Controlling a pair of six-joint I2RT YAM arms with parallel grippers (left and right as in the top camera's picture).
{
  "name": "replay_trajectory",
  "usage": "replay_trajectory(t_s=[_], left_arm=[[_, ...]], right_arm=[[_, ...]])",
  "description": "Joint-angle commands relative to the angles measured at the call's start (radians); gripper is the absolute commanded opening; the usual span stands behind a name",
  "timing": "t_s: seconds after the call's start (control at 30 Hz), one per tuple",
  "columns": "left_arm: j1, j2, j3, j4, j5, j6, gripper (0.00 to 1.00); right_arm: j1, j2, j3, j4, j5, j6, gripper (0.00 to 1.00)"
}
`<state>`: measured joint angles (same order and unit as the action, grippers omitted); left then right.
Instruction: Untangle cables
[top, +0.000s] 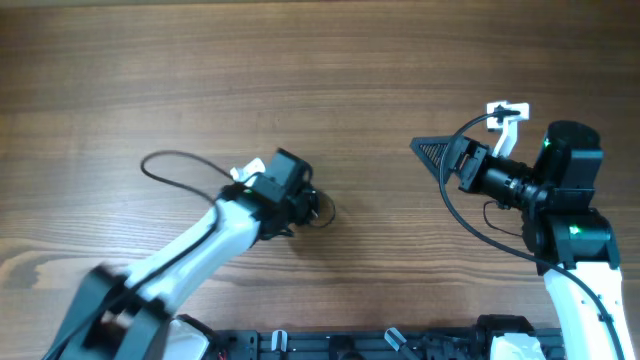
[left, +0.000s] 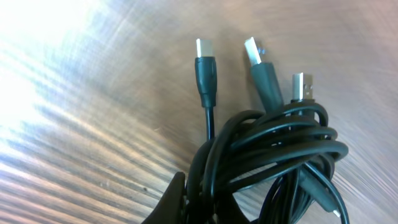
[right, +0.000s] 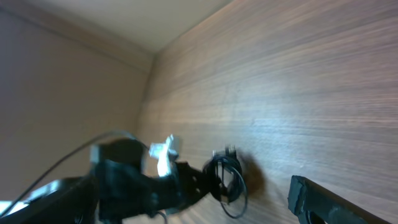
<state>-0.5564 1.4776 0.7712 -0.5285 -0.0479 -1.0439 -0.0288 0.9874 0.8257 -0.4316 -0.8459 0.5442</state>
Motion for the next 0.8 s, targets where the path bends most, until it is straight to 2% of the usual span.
replay_trajectory(t_s=[0.0, 0.13, 0.2, 0.3, 0.4, 0.47, 0.6, 0.77], left_arm=[[0.051, -0.25, 0.01, -0.014, 0.174, 0.586, 0.04], [0.089, -0.476, 0.01, -0.03, 0.256, 0.754, 0.04], [0.1, -0.572, 0.01, -0.031, 0.295, 0.776, 0.04], [0.095, -0.628, 0.009, -0.033, 0.328, 0.779, 0.04], [0.076, -0.625, 0.008, -0.035, 0.328, 0.779, 0.04], [0.06, -0.597, 0.008, -0.034, 0.329, 0.775, 0.04], [0.03, -0.543, 0.008, -0.031, 0.356, 0.775, 0.04], [0.021, -0.509, 0.008, -0.001, 0.365, 0.774, 0.04]], right_arm=[[0.003, 0.022, 0.017, -0.001, -0.142, -0.069, 1.0], [0.003, 0.079, 0.016, -0.012, -0.355, -0.26, 0.99], [0.008, 0.124, 0.016, -0.006, -0.486, -0.319, 0.96], [0.054, 0.198, 0.016, -0.003, -0.565, -0.335, 0.87], [0.15, 0.254, 0.016, 0.015, -0.565, -0.335, 0.82], [0.229, 0.281, 0.016, 0.08, -0.536, -0.325, 0.71], [0.305, 0.286, 0.016, 0.184, -0.39, -0.203, 0.69], [0.381, 0.286, 0.016, 0.187, -0.262, -0.192, 0.68]])
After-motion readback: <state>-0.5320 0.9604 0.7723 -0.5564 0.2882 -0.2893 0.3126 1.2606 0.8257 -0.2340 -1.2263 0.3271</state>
